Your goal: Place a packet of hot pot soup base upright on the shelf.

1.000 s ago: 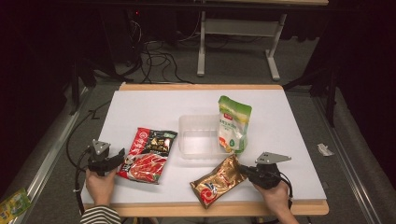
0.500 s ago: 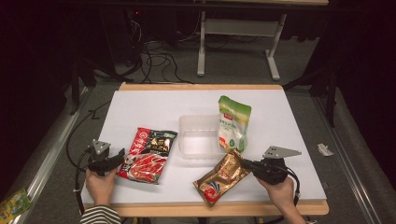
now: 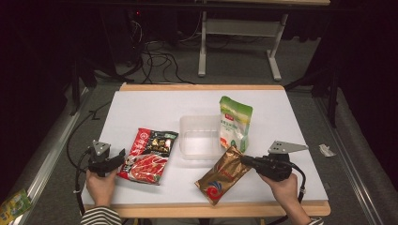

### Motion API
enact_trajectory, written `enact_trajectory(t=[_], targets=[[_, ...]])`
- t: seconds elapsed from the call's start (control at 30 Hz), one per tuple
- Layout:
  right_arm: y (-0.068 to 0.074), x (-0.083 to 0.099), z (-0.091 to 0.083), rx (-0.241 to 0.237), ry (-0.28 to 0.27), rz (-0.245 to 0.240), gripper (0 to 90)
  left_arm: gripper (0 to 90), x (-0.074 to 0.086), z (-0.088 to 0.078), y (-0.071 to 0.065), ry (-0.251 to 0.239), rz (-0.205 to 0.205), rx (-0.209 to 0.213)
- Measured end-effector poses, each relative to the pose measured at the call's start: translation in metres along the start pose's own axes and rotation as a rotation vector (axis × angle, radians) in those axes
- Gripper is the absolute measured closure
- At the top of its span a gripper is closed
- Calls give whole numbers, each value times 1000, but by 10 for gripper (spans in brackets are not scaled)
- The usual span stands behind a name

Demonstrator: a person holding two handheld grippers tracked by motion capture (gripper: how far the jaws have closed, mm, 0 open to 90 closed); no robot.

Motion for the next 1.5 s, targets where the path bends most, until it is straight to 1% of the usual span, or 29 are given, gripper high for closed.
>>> enact_trajectory(t=[0.07, 0.1, 0.17, 0.23, 0.27, 0.3, 0.37, 0.43, 0.53, 0.7, 0.8, 0.93, 1.0, 1.07, 1.13, 1.27, 1.37, 1.5], targets=[[0, -1, -1, -3, 1, -2, 900, 378, 0, 0, 0, 0, 1, 0], [1, -3, -2, -9, -7, -5, 900, 378, 0, 0, 0, 0, -1, -2], [2, -8, -6, -36, -21, 5, 900, 378, 0, 0, 0, 0, 5, -5], [2, -11, -9, -55, -34, 15, 900, 378, 0, 0, 0, 0, 2, -4], [2, -11, -9, -55, -34, 15, 900, 378, 0, 0, 0, 0, 2, -4], [2, -15, -13, -66, -49, 24, 900, 378, 0, 0, 0, -1, 2, -4], [2, -16, -15, -68, -51, 27, 900, 378, 0, 0, 0, 0, 4, -3], [0, -20, -18, -76, -70, 39, 900, 378, 0, 0, 0, 1, 4, -3], [-1, -24, -21, -87, -81, 52, 900, 377, 0, 0, 0, 1, 1, -2], [0, -29, -26, -102, -92, 45, 900, 377, 0, 0, 0, 1, 4, -4], [1, -33, -28, -114, -100, 45, 900, 377, 0, 0, 0, 5, -6, 4], [2, -37, -30, -123, -104, 42, 900, 376, 0, 0, 0, -2, 2, -3], [2, -41, -31, -140, -115, 52, 900, 376, 0, 0, 0, 1, 0, -2], [2, -42, -32, -143, -116, 52, 900, 376, 0, 0, 0, 5, -4, 3], [2, -46, -34, -160, -122, 60, 900, 375, 0, 0, 0, 5, -5, 5], [3, -49, -35, -166, -128, 61, 900, 375, 0, 0, 0, 0, -1, -1], [4, -52, -36, -172, -132, 59, 900, 374, 0, 0, 0, 4, -7, 4], [7, -58, -39, -169, -139, 43, 900, 374, 0, 0, 0, 5, -6, 4]])
Point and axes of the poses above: each handheld gripper's, and its own axes: z roughly forward along the jaws, x roughly out of its underside, y roughly to its left, the point moved 4 cm from there along z, roughly forward along the jaws, and after that the axes turned 15 degrees about x, right-handed, at the moved point
